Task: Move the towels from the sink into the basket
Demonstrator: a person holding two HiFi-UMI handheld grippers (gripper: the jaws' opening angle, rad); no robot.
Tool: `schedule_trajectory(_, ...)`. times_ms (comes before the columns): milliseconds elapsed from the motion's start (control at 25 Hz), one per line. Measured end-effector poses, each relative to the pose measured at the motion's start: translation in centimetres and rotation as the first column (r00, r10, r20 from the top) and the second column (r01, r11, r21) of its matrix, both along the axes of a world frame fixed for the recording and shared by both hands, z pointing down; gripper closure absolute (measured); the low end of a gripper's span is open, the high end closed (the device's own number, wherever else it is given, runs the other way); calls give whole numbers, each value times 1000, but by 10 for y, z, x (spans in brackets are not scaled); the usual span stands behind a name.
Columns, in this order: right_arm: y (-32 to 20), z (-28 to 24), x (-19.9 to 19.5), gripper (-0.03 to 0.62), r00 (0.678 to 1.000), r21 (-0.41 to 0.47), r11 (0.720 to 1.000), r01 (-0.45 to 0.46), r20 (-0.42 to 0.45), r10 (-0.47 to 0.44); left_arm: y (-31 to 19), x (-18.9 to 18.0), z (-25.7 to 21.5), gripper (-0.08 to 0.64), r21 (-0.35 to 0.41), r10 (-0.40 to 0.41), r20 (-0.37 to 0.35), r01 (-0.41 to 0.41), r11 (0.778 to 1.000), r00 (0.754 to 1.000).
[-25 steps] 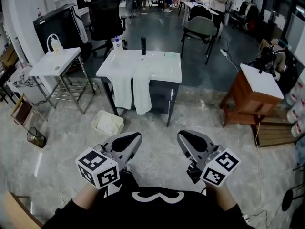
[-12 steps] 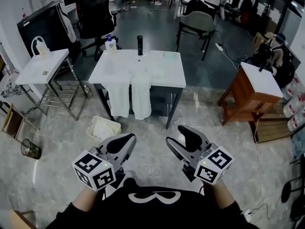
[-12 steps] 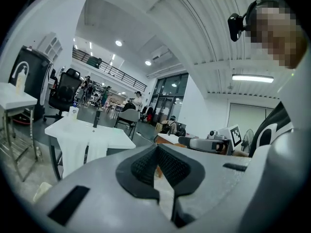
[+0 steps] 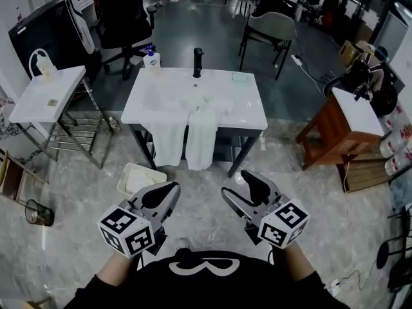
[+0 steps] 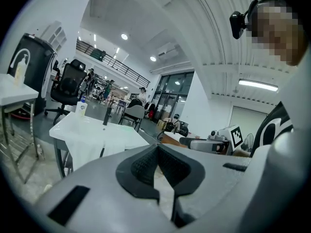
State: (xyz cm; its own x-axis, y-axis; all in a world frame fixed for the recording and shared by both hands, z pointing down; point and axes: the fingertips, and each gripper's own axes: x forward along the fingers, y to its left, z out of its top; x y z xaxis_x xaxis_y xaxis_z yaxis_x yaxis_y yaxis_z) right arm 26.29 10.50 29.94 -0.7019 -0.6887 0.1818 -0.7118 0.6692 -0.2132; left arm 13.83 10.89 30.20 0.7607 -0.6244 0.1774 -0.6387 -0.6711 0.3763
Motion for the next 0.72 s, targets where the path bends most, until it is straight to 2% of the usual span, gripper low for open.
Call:
schedule_trajectory(320,-58,33,-37,314,998,-49,997,-53,-34,51,-55,-48,26,554,-43,3,17,-2,999,1000)
schedule_trajectory(520,-87,54,-40,314,994,-91,991,-101,-50,97,-79,-56,36,554,-68,3,20,-2,998,1000)
schedule_trajectory(720,-128,77,-37,314,992,-125,986,-108,-71,100,-112,-57,47,554,-93,-12,26,15,996,1000)
